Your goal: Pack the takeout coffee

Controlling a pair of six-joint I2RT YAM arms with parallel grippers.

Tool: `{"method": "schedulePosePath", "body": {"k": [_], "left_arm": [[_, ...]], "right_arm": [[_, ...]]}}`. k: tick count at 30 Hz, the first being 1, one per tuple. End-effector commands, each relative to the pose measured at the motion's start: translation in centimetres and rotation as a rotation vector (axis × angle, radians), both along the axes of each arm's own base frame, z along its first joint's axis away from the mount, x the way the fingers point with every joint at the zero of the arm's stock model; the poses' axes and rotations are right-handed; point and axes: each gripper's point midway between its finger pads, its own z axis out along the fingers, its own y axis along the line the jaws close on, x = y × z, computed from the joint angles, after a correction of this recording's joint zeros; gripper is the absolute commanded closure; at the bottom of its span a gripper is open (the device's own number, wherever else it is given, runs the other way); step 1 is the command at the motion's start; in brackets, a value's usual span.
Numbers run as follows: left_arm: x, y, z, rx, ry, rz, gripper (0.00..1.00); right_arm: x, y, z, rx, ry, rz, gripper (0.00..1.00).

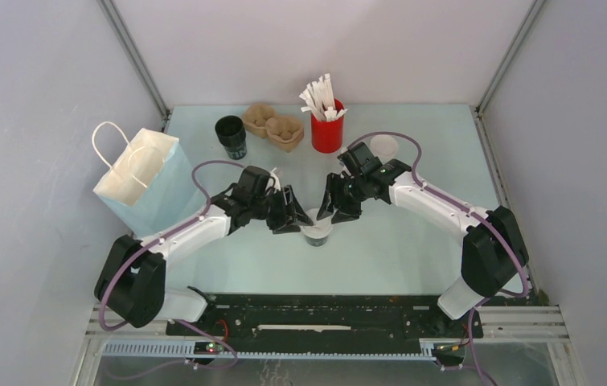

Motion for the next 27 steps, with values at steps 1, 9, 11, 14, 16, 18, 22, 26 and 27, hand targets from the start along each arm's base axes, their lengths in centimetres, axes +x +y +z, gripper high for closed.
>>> {"method": "schedulePosePath", "body": {"k": [1, 9, 11, 14, 16, 18, 22, 26, 27], "left_arm": [[1.0, -0.4, 3.2, -0.020, -0.094, -0.005, 0.42], [0.7, 1.7, 2.7, 0.052, -0.112, 0.026, 0.18], [0.6, 1.6, 2.7, -0.007, -0.094, 0.026, 0.14], [0.8, 1.4, 2.2, -0.029, -0.075, 0.020, 0.17], [1.0, 1.1, 1.6, -0.036, -0.061, 0.007, 0.20], [1.3, 0.9, 1.1, -0.042, -0.046, 0.005, 0.25], [1.9, 1.2, 0.0, -0.018, -0.039, 0.016, 0.33], [1.5, 1.7, -1.7, 0.020, -0.025, 0.016, 0.36], [1.4, 1.9, -2.0, 0.027, -0.021, 0.017, 0.36]], "right_arm": [[0.0, -0.4, 0.2, -0.012, -0.015, -0.005, 0.43], [-0.3, -1.0, 0.6, 0.056, -0.008, 0.030, 0.30], [-0.5, -0.9, 0.7, 0.111, 0.008, 0.054, 0.25], [-0.5, -1.0, 0.6, 0.206, 0.029, 0.077, 0.21], [-0.6, -1.0, 0.6, 0.269, 0.042, 0.099, 0.21], [-0.4, -0.6, 0.8, 0.332, 0.028, 0.136, 0.21], [-0.4, 0.1, 0.0, 0.435, 0.077, 0.192, 0.21], [0.1, 0.2, -1.7, 0.483, 0.130, 0.187, 0.24], [0.2, 0.2, -2.2, 0.498, 0.140, 0.180, 0.26]]}}
